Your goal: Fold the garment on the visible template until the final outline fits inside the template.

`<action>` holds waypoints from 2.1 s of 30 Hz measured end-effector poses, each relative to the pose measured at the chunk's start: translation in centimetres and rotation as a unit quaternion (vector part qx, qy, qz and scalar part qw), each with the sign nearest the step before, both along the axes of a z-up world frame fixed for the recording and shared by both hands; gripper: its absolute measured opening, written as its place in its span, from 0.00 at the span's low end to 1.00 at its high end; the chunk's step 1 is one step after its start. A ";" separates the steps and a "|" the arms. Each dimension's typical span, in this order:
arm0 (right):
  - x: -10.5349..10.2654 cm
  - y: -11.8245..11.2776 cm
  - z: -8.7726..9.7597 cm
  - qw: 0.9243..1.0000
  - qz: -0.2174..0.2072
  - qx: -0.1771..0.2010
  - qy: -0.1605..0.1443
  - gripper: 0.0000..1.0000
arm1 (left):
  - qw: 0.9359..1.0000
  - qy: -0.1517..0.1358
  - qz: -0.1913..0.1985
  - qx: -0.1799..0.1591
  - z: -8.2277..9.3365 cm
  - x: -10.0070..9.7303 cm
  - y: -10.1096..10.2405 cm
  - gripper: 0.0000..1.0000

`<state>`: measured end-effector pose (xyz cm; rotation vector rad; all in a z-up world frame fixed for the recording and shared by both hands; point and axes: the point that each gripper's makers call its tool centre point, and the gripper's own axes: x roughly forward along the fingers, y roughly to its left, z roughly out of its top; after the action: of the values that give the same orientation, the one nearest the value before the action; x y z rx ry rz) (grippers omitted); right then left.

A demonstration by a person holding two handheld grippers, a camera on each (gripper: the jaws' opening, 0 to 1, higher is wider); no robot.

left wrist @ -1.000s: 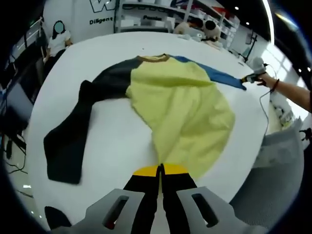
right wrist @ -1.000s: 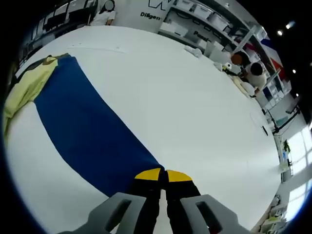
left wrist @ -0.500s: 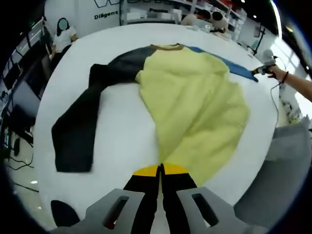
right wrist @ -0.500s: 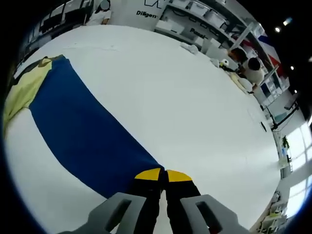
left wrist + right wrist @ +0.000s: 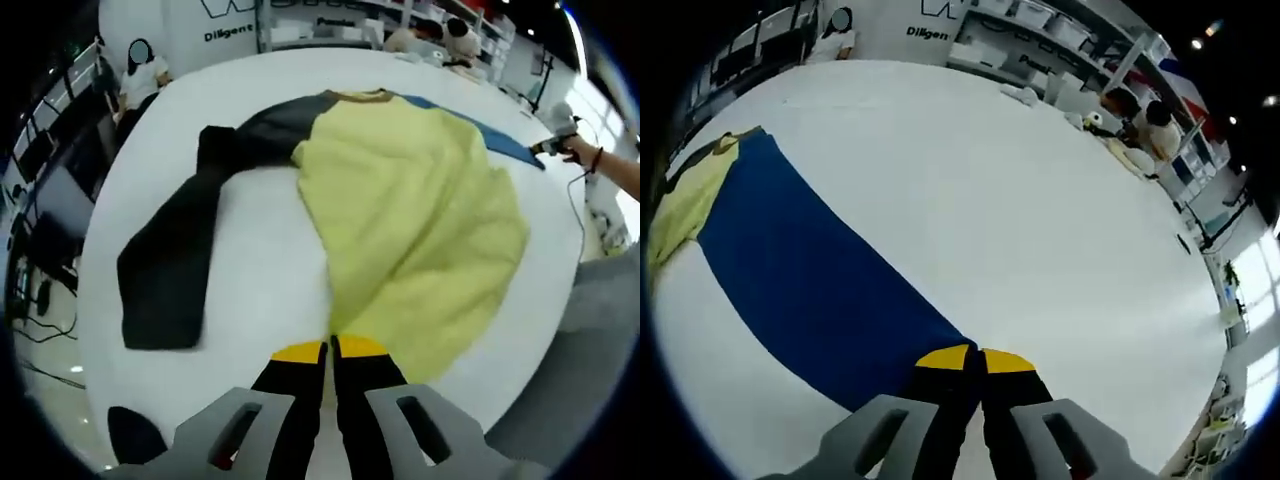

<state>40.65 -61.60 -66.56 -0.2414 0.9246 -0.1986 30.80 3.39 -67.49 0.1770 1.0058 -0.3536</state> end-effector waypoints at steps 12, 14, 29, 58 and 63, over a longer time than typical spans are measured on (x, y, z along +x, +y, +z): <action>1.4 7.2 3.1 0.985 0.037 0.134 -0.100 0.49 | 0.998 -0.056 -0.028 -0.015 2.6 0.5 -2.2 0.40; 1.3 9.4 3.3 0.980 0.055 0.165 -0.099 0.57 | 0.997 -0.067 -0.035 -0.015 3.0 0.9 -2.5 0.44; -0.9 21.1 5.4 0.950 0.208 0.216 -0.088 0.94 | 0.992 -0.105 -0.054 -0.044 4.6 1.3 -4.6 0.79; -8.7 38.8 4.5 0.858 0.389 0.336 -0.020 0.90 | 0.979 -0.157 -0.119 -0.054 6.0 0.9 -8.8 0.99; -9.1 40.2 3.4 0.856 0.416 0.307 -0.010 0.82 | 0.978 -0.161 -0.124 -0.057 6.1 0.6 -9.2 0.99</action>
<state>31.56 -21.36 -63.15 -0.0254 0.7464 0.8905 31.40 -5.77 -61.44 0.2491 0.6424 -0.5888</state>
